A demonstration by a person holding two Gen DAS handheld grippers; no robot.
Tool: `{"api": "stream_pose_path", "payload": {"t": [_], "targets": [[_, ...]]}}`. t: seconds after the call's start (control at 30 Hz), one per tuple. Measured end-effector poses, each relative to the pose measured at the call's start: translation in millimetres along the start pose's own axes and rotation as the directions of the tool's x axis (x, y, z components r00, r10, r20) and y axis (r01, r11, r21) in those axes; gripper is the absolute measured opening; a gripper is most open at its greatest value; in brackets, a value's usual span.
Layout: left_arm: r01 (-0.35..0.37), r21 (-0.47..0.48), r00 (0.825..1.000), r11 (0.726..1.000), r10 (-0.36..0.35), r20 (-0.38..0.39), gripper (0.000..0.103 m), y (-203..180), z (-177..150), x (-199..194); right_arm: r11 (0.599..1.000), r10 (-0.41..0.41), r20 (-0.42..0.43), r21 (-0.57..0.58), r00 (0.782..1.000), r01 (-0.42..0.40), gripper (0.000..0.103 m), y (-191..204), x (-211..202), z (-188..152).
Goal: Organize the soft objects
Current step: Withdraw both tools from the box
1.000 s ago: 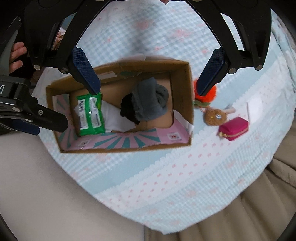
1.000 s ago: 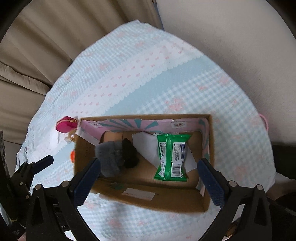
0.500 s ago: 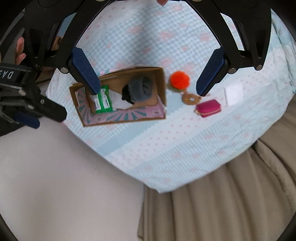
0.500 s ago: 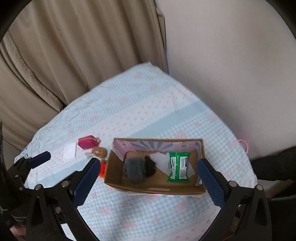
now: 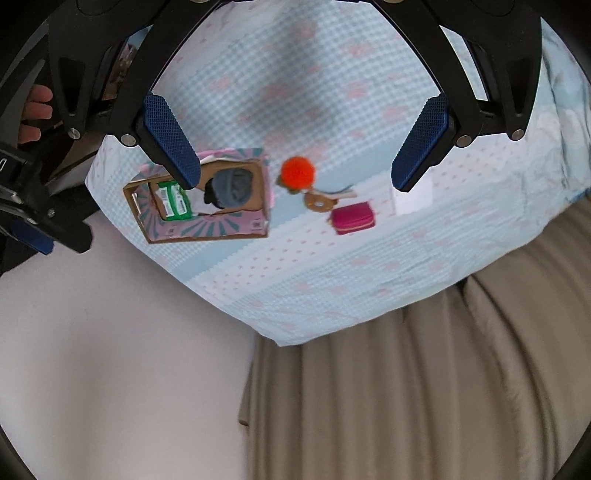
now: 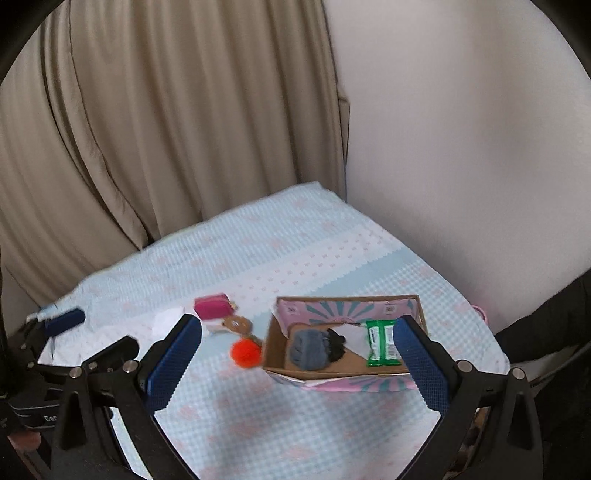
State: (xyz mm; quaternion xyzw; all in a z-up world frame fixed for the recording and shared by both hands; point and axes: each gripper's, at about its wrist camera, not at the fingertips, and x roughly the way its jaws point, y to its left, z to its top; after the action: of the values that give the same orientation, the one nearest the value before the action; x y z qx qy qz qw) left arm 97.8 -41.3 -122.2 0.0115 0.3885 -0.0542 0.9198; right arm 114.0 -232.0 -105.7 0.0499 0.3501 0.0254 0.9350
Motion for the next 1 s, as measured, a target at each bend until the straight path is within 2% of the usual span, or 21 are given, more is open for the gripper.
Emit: {"api": "stream_pose_path", "payload": {"t": [0.1, 0.33, 0.57, 0.63, 0.8, 1.0], "targets": [[0.001, -0.018, 1.0, 1.0, -0.001, 0.0, 0.103, 23.7, -10.5, -9.4, 1.0, -0.014, 0.04, 0.009, 0.999, 0.014, 0.103, 15.5, -9.3, -11.4], [-0.011, -0.025, 1.0, 1.0, 0.011, 0.006, 0.103, 69.9, -26.4, -18.2, 1.0, -0.008, 0.037, 0.025, 0.999, 0.007, 0.103, 52.5, -12.0, -27.1], [-0.016, -0.062, 1.0, 0.998, 0.015, -0.019, 0.103, 129.7, -33.6, -3.2, 0.998, -0.066, -0.026, -0.027, 0.997, 0.065, 0.103, 100.4, 4.1, -40.3], [-0.029, -0.079, 0.999, 0.996, 0.026, -0.028, 0.103, 148.3, -33.4, 7.1, 0.997, -0.073, -0.031, -0.032, 0.997, 0.072, 0.103, 114.4, 14.4, -44.3], [-0.063, -0.136, 0.997, 0.989, 0.057, -0.048, 0.103, 191.5, -35.4, 49.1, 1.0, -0.016, -0.078, -0.015, 0.997, 0.015, 0.103, 136.9, 59.4, -51.9], [-0.078, -0.214, 0.994, 0.974, 0.06, -0.093, 0.103, 238.7, -44.7, 128.0, 1.0, 0.025, -0.13, -0.008, 0.991, -0.026, 0.103, 157.1, 138.4, -58.7]]}}
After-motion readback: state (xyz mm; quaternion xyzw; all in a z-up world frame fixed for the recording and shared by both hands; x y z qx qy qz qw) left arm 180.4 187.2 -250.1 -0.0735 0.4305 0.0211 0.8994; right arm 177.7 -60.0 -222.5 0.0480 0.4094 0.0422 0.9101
